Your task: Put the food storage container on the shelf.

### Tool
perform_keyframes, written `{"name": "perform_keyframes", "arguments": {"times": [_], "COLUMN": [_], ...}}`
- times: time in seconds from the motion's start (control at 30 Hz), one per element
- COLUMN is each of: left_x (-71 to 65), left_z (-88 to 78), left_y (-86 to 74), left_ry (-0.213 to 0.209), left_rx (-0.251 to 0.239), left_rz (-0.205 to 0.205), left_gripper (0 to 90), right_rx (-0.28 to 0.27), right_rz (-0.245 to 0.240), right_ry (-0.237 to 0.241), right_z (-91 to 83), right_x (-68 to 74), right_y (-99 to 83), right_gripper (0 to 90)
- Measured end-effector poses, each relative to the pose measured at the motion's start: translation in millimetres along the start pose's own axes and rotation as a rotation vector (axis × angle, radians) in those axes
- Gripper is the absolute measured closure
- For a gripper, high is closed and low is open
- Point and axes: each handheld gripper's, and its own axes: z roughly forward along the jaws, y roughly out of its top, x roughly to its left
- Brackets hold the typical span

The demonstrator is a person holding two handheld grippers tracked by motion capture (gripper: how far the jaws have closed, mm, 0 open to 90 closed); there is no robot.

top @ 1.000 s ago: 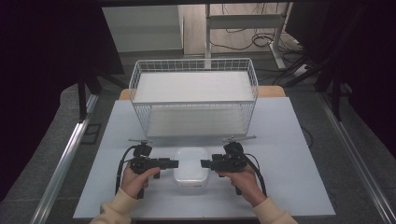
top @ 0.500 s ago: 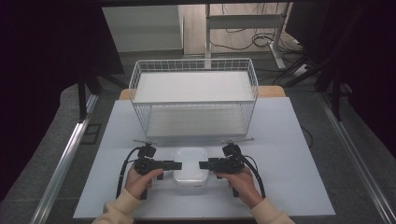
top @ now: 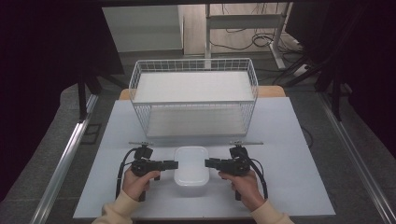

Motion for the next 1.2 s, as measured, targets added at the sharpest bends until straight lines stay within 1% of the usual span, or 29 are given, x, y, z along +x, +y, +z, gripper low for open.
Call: {"name": "perform_keyframes", "arguments": {"times": [0.07, 0.17, 0.23, 0.27, 0.3, 0.37, 0.43, 0.47, 0.5, 0.53, 0.57, 0.6, 0.7, 0.73, 0.8, 0.83, 0.9, 1.07, 1.2], "left_x": [-1.0, -3.0, -5.4, -8.1, -10.0, -12.3, -14.1, -14.1, -15.6, -19.1, -19.1, -20.9, -26.9, -28.7, -32.6, -34.6, -38.8, -44.0, -45.3], "left_z": [-1.8, -5.1, -6.6, -7.0, -7.3, -8.3, -10.2, -10.2, -11.3, -12.6, -12.6, -13.8, -17.6, -19.1, -22.1, -23.5, -26.8, -31.6, -33.7], "left_y": [-0.2, 0.0, 0.1, 0.1, 0.1, 0.1, 0.4, 0.4, 0.6, 0.9, 0.9, 1.0, 1.7, 2.0, 2.2, 2.3, 3.1, 6.0, 6.8], "left_ry": [-0.004, -0.015, -0.011, -0.004, 0.003, 0.01, 0.005, 0.005, 0.01, 0.021, 0.021, 0.025, 0.033, 0.034, 0.039, 0.043, 0.049, 0.065, 0.067], "left_rx": [-0.007, -0.022, -0.032, -0.037, -0.037, -0.043, -0.05, -0.05, -0.053, -0.062, -0.062, -0.065, -0.08, -0.086, -0.101, -0.109, -0.127, -0.144, -0.154], "left_rz": [0.006, 0.022, 0.033, 0.055, 0.066, 0.081, 0.095, 0.095, 0.106, 0.125, 0.125, 0.139, 0.164, 0.173, 0.189, 0.201, 0.224, 0.257, 0.261], "left_gripper": [72.8, 76.3, 78.4, 78.6, 78.5, 78.6, 78.7, 78.7, 78.7, 79.0, 79.0, 79.0, 79.1, 79.1, 79.2, 79.2, 79.1, 78.5, 78.0], "right_rx": [-0.004, -0.018, -0.028, -0.036, -0.045, -0.052, -0.062, -0.062, -0.065, -0.071, -0.071, -0.076, -0.092, -0.103, -0.108, -0.12, -0.127, -0.156, -0.164], "right_rz": [0.0, -0.007, -0.018, -0.029, -0.052, -0.065, -0.084, -0.084, -0.093, -0.114, -0.114, -0.12, -0.152, -0.176, -0.183, -0.195, -0.201, -0.262, -0.291], "right_ry": [0.001, 0.003, -0.004, -0.009, -0.025, -0.032, -0.03, -0.03, -0.031, -0.034, -0.034, -0.035, -0.039, -0.042, -0.045, -0.044, -0.043, -0.044, -0.046], "right_z": [-0.7, -4.5, -6.7, -7.9, -9.1, -10.3, -12.8, -12.8, -13.8, -16.3, -16.3, -17.1, -21.5, -24.4, -26.0, -28.8, -30.3, -38.2, -41.2], "right_x": [0.5, 2.4, 3.9, 5.2, 7.4, 9.0, 11.2, 11.2, 12.2, 15.0, 15.0, 16.3, 21.5, 25.2, 27.1, 31.0, 32.8, 44.3, 50.3], "right_y": [-0.2, -0.3, -0.3, -0.3, -0.2, 0.0, 0.6, 0.6, 1.0, 2.5, 2.5, 2.9, 5.0, 6.2, 6.8, 7.8, 8.4, 12.6, 14.6], "right_gripper": [72.0, 74.9, 76.5, 77.5, 77.7, 77.7, 77.8, 77.8, 77.8, 77.9, 77.9, 77.9, 78.0, 78.0, 78.0, 78.1, 78.2, 78.9, 79.2]}}
